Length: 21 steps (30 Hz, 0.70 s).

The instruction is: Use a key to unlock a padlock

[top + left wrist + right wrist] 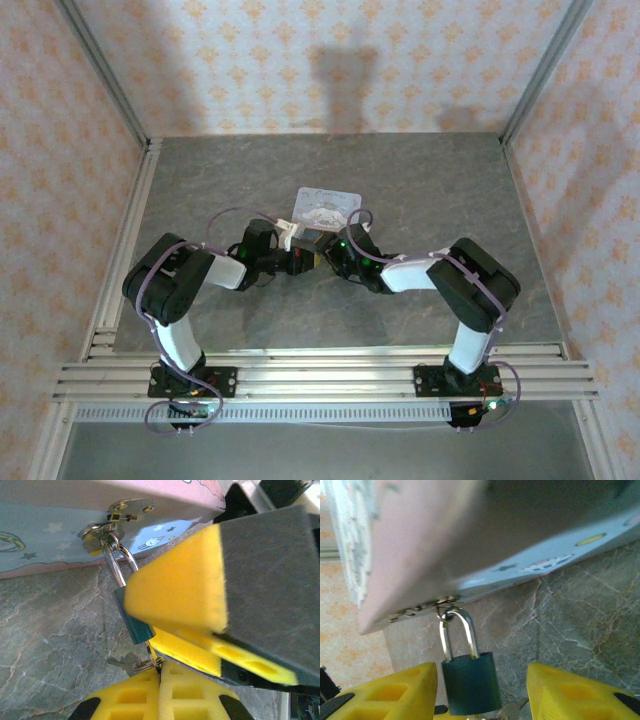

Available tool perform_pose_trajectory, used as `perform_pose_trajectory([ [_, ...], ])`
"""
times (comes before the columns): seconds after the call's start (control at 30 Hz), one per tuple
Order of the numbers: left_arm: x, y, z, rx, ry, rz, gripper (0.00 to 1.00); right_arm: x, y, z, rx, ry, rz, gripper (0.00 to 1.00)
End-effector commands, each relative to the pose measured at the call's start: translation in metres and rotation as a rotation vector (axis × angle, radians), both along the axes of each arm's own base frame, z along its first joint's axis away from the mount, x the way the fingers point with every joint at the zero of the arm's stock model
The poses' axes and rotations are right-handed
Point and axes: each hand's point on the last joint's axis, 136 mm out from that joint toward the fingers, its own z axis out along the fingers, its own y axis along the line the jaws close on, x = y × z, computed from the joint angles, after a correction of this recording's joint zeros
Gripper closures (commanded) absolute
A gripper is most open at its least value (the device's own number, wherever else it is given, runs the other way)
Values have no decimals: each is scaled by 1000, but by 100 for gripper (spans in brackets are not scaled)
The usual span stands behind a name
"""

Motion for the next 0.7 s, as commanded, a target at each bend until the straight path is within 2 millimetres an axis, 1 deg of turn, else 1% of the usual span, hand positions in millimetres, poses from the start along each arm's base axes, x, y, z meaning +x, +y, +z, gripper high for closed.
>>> perform_pose_trajectory([
  [0.0,-2,-4,11,-25,-48,-43,100,5,11,5,37,-15,11,49],
  [0.1,-3,-5,11,-30,-45,-51,100,6,13,5,57,-17,10,49],
  [0.3,-4,-7,13,-34,-45,-63,100,18,20,14,150,-51,20,49],
  [0.43,-3,-7,12,-23,-47,-70,100,20,25,19,185,-65,44,50],
  [0.53,-3,-7,13,-21,-47,-71,100,19,31,21,193,-68,73,62],
  [0.67,-3,-6,12,-16,-45,-68,100,19,36,22,210,-66,103,81],
])
